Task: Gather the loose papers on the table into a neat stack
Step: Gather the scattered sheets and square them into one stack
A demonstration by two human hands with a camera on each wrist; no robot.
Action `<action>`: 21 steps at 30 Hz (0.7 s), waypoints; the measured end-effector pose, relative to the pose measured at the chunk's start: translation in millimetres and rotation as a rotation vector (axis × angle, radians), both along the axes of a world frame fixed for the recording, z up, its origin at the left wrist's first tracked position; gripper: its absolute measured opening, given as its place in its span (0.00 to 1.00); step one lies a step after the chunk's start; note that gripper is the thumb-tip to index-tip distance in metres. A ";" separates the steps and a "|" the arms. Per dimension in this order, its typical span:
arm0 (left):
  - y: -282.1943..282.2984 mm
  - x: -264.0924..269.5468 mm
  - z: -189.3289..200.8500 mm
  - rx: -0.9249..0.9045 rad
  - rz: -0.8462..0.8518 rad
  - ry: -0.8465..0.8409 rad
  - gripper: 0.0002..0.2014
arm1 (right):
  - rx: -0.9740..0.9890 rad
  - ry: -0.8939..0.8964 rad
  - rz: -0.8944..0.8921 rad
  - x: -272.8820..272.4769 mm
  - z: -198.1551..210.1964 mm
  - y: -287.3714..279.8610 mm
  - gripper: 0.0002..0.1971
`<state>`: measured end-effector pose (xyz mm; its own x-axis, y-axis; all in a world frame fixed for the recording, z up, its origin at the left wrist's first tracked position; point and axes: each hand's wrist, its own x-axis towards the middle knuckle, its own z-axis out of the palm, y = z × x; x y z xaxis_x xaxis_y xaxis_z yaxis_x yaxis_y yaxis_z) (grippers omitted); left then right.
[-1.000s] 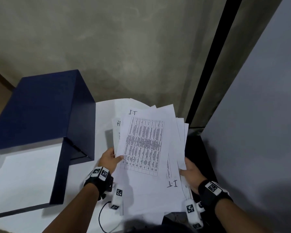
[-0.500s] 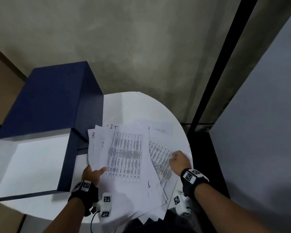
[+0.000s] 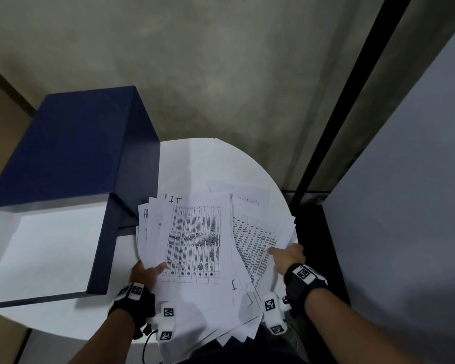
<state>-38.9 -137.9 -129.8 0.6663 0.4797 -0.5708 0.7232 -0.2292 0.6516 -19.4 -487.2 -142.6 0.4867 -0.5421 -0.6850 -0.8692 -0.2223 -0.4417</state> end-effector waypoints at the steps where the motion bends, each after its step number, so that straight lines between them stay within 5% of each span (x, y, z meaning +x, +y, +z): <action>1: 0.2 0.4 -0.6 -0.006 -0.005 -0.002 0.26 | 0.005 -0.001 -0.006 -0.2 -0.5 -1.2 0.48; 4: -1.7 0.4 -0.1 0.008 -0.020 -0.003 0.25 | 0.007 0.024 -0.040 -4.6 4.7 -0.8 0.44; 12: -0.2 -0.7 -4.9 -0.003 -0.032 -0.001 0.24 | -0.056 0.082 0.216 -12.6 14.5 17.0 0.38; 21: -1.1 1.3 -13.1 -0.021 -0.048 -0.016 0.24 | -0.094 0.034 0.205 -11.5 26.7 38.8 0.34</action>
